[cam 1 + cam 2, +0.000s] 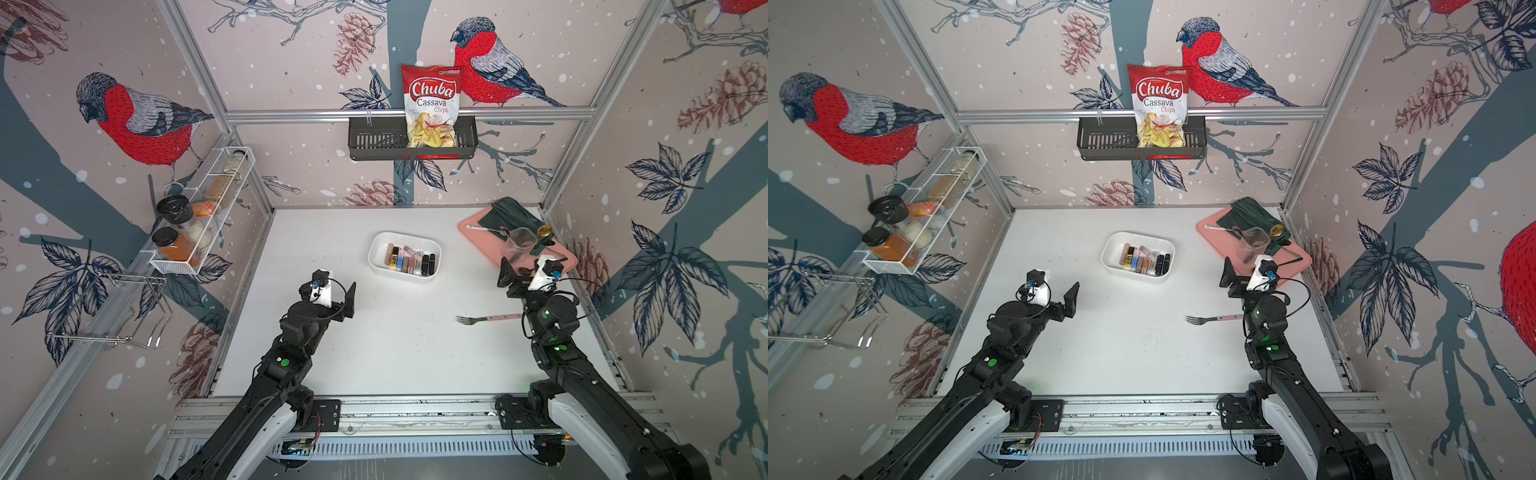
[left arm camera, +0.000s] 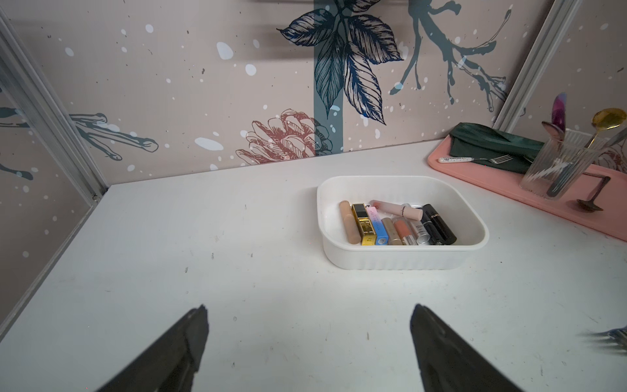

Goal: Put the lipstick into the storage box
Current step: Reset both arms

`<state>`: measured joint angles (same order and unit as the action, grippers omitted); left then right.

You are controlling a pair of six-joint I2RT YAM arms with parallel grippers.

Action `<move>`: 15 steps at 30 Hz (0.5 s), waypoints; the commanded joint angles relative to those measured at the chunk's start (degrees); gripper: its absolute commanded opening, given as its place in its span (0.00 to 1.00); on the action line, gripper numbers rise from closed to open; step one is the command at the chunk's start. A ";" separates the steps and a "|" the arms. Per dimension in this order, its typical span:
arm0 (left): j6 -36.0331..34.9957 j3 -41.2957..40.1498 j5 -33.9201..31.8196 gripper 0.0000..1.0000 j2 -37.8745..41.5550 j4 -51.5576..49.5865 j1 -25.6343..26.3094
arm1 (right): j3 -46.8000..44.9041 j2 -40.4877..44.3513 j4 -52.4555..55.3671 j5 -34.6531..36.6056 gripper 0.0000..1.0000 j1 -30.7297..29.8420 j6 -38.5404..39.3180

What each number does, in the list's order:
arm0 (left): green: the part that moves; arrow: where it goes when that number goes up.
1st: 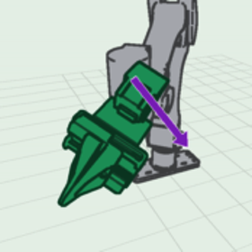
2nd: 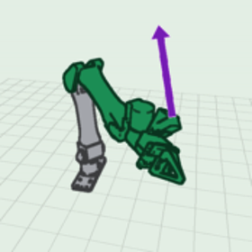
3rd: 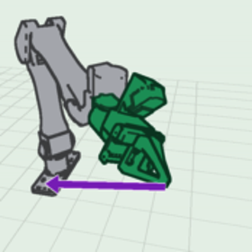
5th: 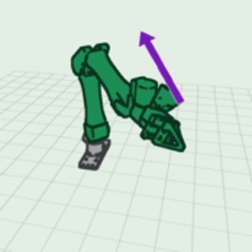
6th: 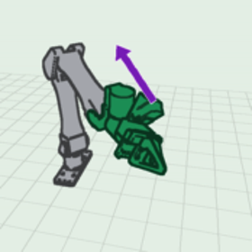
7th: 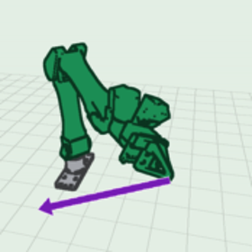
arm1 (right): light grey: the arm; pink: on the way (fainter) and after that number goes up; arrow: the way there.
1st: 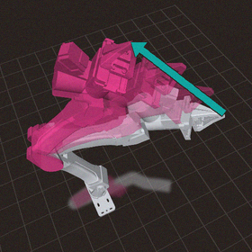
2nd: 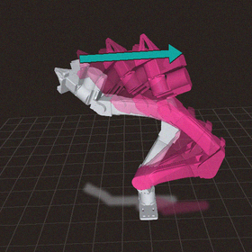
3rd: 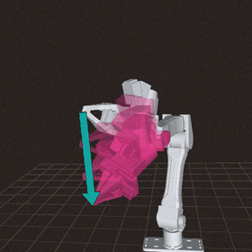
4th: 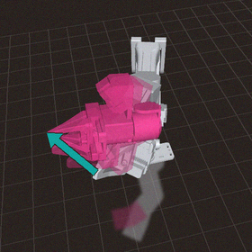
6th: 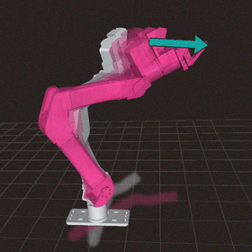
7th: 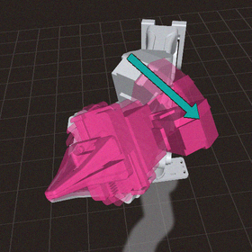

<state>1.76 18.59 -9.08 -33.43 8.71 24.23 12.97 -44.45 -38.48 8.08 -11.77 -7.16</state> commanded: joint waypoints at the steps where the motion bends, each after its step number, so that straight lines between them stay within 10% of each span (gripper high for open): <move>1: 0.79 0.34 -1.36 0.96 -0.29 3.01 -0.06 | -0.70 -2.36 -3.98 2.94 1.00 1.97 2.73; 15: 0.26 -0.78 -4.33 0.96 0.29 3.80 -0.06 | -4.16 -25.29 -24.49 4.93 1.00 8.85 2.76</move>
<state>1.69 18.11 -12.10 -33.39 8.80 24.23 9.76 -68.18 -52.88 12.05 -3.40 -5.65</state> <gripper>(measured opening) 0.963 0.999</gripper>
